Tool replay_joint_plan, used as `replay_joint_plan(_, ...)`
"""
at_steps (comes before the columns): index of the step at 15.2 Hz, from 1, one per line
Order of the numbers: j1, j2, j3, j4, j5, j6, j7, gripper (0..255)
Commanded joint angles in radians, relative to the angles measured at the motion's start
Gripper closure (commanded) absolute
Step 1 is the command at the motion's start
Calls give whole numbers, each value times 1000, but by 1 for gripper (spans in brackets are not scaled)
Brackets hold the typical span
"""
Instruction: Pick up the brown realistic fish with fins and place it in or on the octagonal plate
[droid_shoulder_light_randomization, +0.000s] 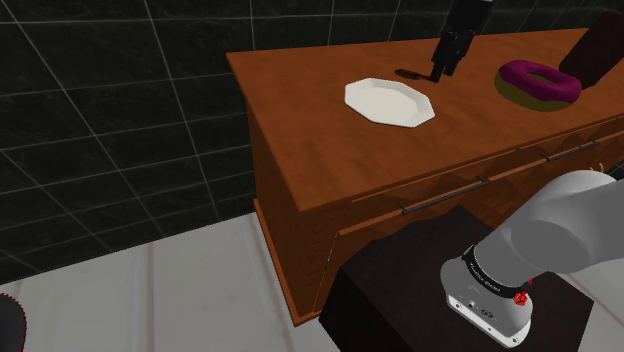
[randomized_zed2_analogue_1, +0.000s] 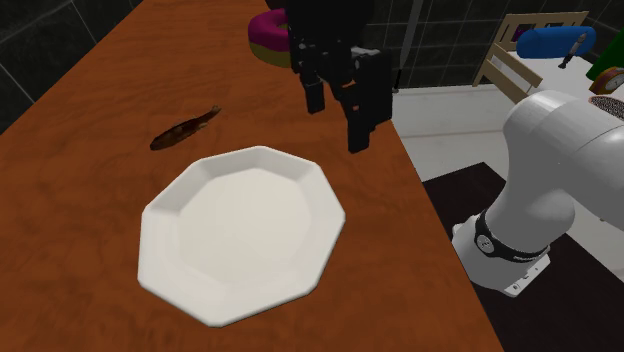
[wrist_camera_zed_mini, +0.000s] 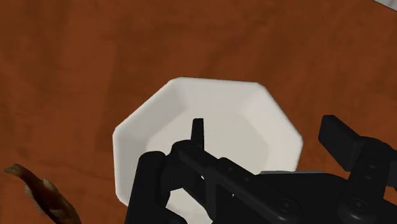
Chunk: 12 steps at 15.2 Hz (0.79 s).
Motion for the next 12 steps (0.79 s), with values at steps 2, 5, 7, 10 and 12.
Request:
replay_joint_plan(2, -6, 85, -54, 41, -14, 44, -88, 0)
replay_joint_plan(5, -11, 181, -104, 106, -13, 75, -174, 0)
replay_joint_plan(7, -15, 250, -134, 155, -5, 92, -232, 0)
replay_joint_plan(10, -24, 359, -176, 241, 19, 111, -320, 0)
replay_joint_plan(12, -33, 436, -200, 306, 42, 118, -380, 0)
